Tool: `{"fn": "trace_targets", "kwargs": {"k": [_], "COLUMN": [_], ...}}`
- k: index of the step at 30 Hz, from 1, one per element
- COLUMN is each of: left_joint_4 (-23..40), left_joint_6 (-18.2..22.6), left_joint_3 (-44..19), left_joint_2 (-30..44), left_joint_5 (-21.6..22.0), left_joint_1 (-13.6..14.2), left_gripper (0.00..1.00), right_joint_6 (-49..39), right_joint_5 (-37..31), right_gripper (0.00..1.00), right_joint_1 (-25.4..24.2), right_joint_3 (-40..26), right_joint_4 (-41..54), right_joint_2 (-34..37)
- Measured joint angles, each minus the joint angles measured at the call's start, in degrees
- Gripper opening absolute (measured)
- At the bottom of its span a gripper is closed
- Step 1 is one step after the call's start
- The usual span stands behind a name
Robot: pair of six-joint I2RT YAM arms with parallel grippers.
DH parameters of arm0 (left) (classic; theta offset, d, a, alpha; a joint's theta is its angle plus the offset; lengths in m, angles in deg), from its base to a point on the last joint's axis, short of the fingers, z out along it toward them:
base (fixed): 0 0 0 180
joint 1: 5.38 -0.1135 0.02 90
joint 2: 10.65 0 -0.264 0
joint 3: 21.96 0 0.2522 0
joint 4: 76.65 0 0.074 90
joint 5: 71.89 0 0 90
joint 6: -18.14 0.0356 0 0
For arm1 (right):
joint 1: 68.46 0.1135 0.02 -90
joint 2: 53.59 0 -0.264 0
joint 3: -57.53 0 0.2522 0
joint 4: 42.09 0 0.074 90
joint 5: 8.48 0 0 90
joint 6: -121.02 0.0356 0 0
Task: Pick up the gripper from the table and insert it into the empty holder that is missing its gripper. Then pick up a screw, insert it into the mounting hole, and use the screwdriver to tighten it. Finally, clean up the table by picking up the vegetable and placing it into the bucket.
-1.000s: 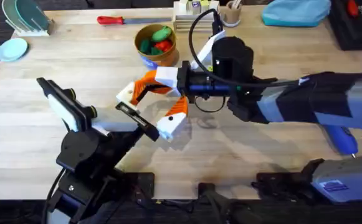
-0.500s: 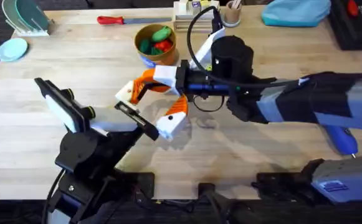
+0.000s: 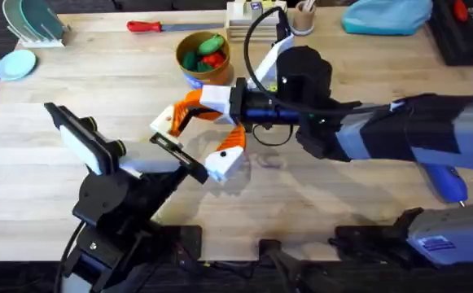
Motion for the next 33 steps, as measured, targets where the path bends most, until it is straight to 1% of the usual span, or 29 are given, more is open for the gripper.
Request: {"fn": "trace_targets", "kwargs": {"k": [18, 19, 21, 26, 33], "left_joint_4": [-0.66, -0.63, -0.57, -0.57, -0.2], "left_joint_6": [0.44, 0.44, 0.66, 1.28, 1.51], "left_joint_3": [-0.02, -0.02, -0.02, -0.04, -0.04], "left_joint_2": [-0.01, -0.01, 0.01, 0.0, 0.01], "left_joint_5": [0.93, 0.95, 0.99, 0.78, 0.34], "left_joint_1": [0.56, 0.56, 0.56, 0.92, 0.99], "left_gripper": [0.993, 0.993, 0.993, 0.993, 0.993], "right_joint_6": [-0.89, -0.96, -1.06, -1.33, -1.74], "right_joint_5": [1.57, 1.69, 2.25, 5.21, 10.01], "right_gripper": [0.013, 0.035, 0.117, 0.245, 0.49], "right_joint_1": [-0.09, -0.14, -0.26, -0.65, -1.81], "right_joint_3": [-0.31, -0.31, -0.37, -0.63, -0.96], "right_joint_4": [-0.05, -0.09, -0.26, -0.24, -0.46], "right_joint_2": [0.0, -0.01, 0.0, 0.0, 0.0]}}
